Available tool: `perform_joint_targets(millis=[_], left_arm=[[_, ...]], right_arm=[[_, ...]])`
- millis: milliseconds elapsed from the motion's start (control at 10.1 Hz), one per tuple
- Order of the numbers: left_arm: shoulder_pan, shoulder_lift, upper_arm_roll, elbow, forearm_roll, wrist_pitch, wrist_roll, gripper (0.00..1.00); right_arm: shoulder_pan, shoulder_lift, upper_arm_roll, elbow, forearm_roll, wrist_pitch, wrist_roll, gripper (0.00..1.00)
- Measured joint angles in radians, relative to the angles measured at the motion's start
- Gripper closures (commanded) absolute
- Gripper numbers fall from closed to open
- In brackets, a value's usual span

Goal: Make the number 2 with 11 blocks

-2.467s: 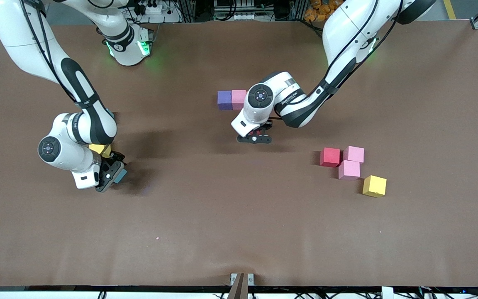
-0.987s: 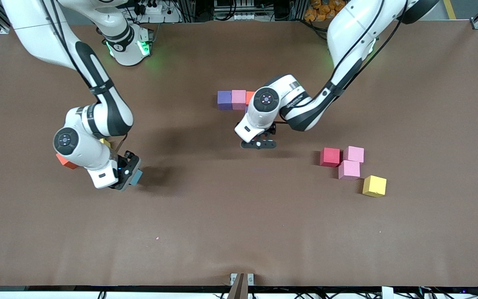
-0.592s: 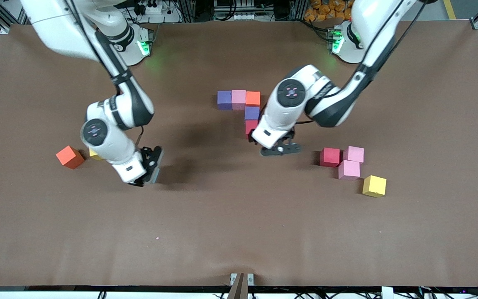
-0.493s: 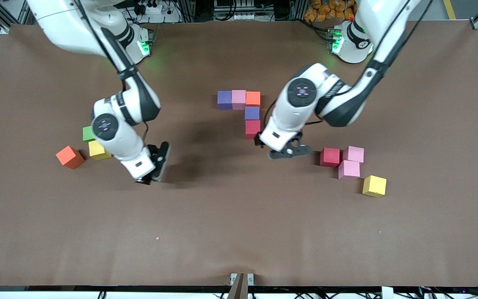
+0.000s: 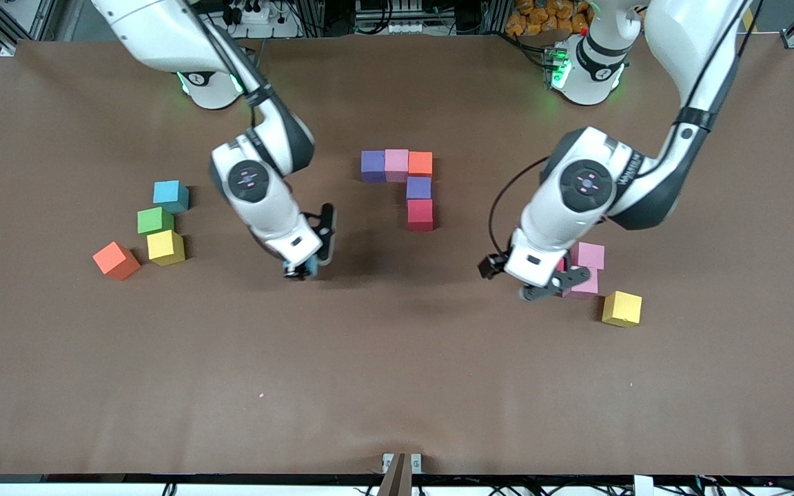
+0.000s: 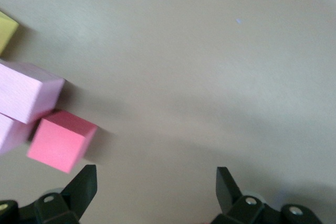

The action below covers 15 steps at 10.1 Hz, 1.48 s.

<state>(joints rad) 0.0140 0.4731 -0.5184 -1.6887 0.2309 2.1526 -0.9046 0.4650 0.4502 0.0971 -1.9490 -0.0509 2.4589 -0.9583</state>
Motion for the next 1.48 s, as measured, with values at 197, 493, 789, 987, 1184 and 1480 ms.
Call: perform_joint_targets(millis=[197,493,789,987,1184,1480], left_arm=[[0.012,0.023,0.074,0.014,0.060,0.000,0.100,0.00],[0.051,0.074,0.156,0.022,0.070,0.000,0.346,0.00],[0.095,0.108,0.158,0.021,0.070,-0.001,0.522,0.00],[0.108,0.110,0.158,-0.001,0.070,-0.004,0.533,0.00],[0.114,0.110,0.157,-0.034,0.070,-0.004,0.535,0.00],[0.118,0.109,0.150,-0.074,0.070,-0.003,0.536,0.00]], right_arm=[[0.025,0.030,0.025,0.000,-0.003,0.035,0.014,0.77],[0.083,0.086,0.031,0.014,-0.004,0.093,0.059,0.77],[0.126,0.116,0.033,0.040,-0.004,0.095,0.090,0.77],[0.155,0.120,0.036,0.042,-0.004,0.095,0.140,0.77],[0.186,0.126,0.047,0.043,-0.004,0.095,0.197,0.77],[0.190,0.131,0.080,0.044,-0.004,0.095,0.254,0.77]])
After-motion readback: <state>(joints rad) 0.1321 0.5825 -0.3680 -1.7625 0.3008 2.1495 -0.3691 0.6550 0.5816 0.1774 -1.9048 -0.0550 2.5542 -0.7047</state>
